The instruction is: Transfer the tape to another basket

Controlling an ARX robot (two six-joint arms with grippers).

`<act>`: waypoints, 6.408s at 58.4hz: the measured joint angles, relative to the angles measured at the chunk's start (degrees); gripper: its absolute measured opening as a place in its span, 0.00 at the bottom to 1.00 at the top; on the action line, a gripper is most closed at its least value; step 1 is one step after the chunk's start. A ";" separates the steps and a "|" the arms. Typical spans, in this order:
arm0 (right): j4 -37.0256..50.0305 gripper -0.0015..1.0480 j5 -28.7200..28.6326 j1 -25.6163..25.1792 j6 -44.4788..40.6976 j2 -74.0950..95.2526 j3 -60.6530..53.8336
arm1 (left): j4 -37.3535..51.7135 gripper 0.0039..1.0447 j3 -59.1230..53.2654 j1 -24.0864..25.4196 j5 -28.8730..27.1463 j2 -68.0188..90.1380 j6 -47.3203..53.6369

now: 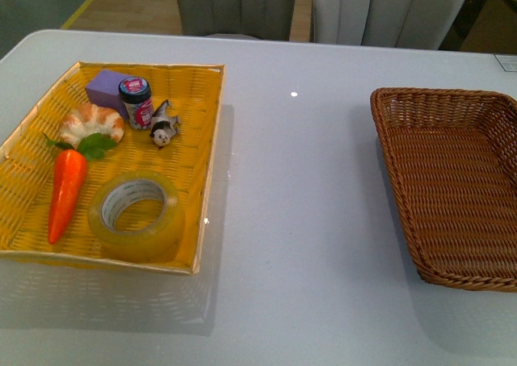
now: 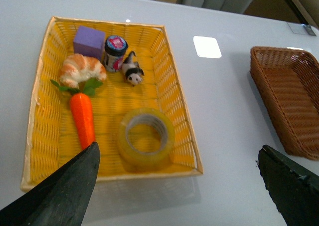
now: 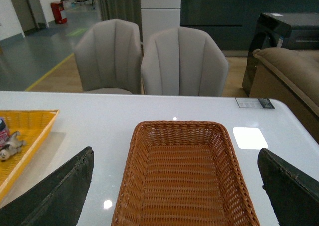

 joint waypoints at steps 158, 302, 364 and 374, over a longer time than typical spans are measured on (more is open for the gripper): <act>-17.88 0.91 10.08 2.36 9.86 11.10 7.43 | -2.14 0.15 24.13 -16.83 -5.92 29.44 -11.04; 45.24 0.50 -25.40 17.57 39.89 72.39 13.92 | -9.29 0.14 28.24 -33.51 -0.24 30.38 -14.32; 42.07 0.45 -25.86 3.78 39.67 72.94 14.01 | -7.19 0.92 28.13 -30.40 1.55 24.65 -15.32; 42.45 0.45 -28.74 -5.42 38.97 75.32 14.08 | 2.49 0.88 23.32 -28.74 -5.11 20.31 -12.37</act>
